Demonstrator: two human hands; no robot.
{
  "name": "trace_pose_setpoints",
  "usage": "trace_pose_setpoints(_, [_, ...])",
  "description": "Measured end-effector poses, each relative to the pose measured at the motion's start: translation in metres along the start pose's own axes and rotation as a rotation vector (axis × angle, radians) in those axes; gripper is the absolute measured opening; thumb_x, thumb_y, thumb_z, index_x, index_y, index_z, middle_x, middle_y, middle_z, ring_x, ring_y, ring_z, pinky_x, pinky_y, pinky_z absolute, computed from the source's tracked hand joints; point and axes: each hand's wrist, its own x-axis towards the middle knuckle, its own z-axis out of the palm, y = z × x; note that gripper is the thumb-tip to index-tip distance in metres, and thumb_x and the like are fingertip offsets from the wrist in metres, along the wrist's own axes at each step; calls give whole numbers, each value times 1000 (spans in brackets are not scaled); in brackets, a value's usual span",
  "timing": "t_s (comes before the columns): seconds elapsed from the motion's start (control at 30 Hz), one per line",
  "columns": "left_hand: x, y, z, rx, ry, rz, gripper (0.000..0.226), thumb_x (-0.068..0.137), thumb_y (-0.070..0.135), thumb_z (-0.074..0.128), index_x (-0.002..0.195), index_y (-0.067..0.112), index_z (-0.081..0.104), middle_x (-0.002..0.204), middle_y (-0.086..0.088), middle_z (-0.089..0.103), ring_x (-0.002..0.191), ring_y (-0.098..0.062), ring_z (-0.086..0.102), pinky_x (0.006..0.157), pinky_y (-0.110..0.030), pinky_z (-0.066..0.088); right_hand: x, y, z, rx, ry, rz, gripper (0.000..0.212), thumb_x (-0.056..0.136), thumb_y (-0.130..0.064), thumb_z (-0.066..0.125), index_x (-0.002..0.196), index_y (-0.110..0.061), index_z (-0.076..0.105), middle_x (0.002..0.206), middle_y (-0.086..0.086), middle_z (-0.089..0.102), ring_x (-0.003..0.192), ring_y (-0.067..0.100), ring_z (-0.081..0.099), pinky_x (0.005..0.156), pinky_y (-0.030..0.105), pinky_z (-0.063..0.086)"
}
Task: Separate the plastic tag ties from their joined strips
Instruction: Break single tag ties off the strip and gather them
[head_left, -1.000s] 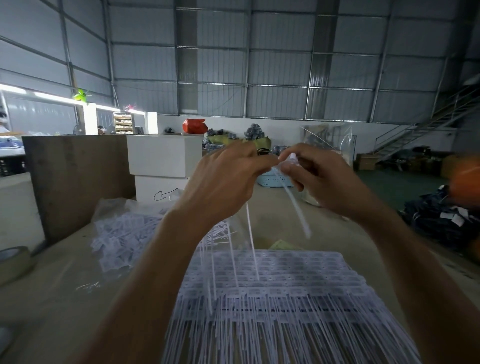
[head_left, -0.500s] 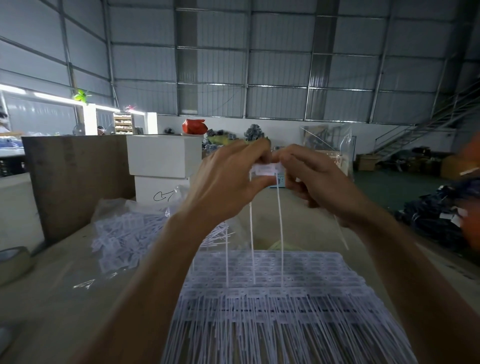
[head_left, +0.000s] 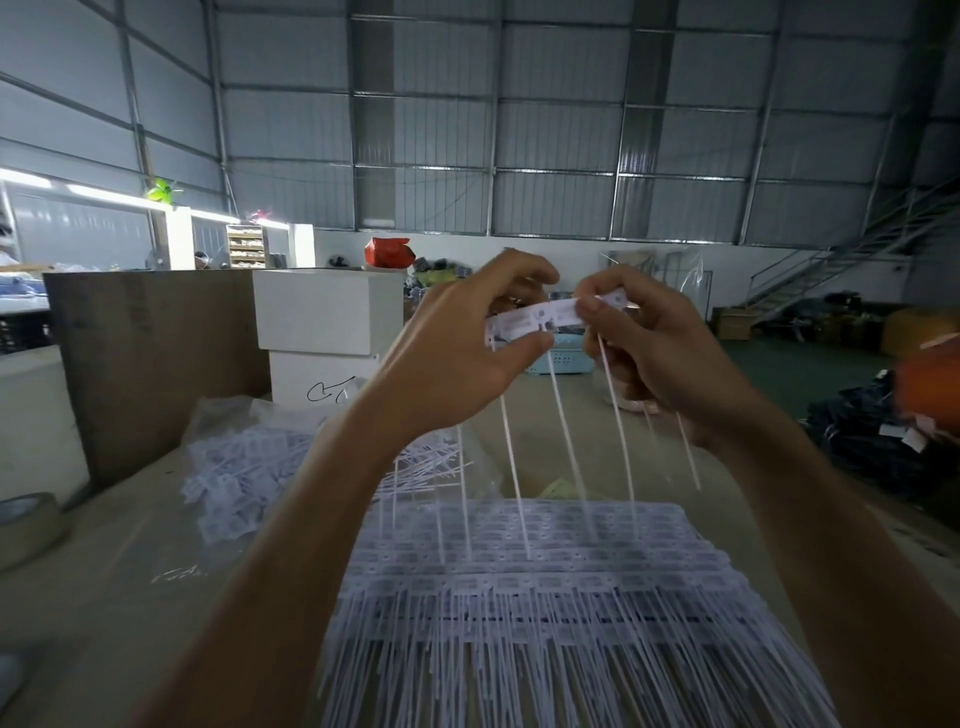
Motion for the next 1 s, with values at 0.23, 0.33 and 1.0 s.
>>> trace_pose_setpoints(0.23, [0, -2, 3, 122, 13, -12, 40, 82, 24, 79, 119, 25, 63, 104, 12, 70, 93, 1, 63, 83, -20, 53, 1, 3, 4, 88, 84, 61, 14, 102, -28, 54, 100, -14, 59, 64, 1, 53, 50, 12, 37, 44, 22, 25])
trace_pose_setpoints(0.33, [-2, -1, 5, 198, 60, 38, 30, 85, 20, 75, 113, 19, 66, 99, 6, 70, 86, -13, 64, 77, -40, 56, 2, 6, 8, 165, 73, 52, 13, 102, -28, 53, 109, -18, 59, 61, -2, 49, 48, 11, 34, 44, 22, 25])
trace_pose_setpoints(1.0, [-7, 6, 5, 439, 62, 104, 31, 99, 34, 48, 112, 13, 64, 102, -5, 69, 92, -27, 60, 78, -42, 52, 1, -3, 11, -172, -9, -299, 19, 103, -9, 51, 97, 9, 48, 65, 20, 55, 46, 2, 47, 48, 8, 36])
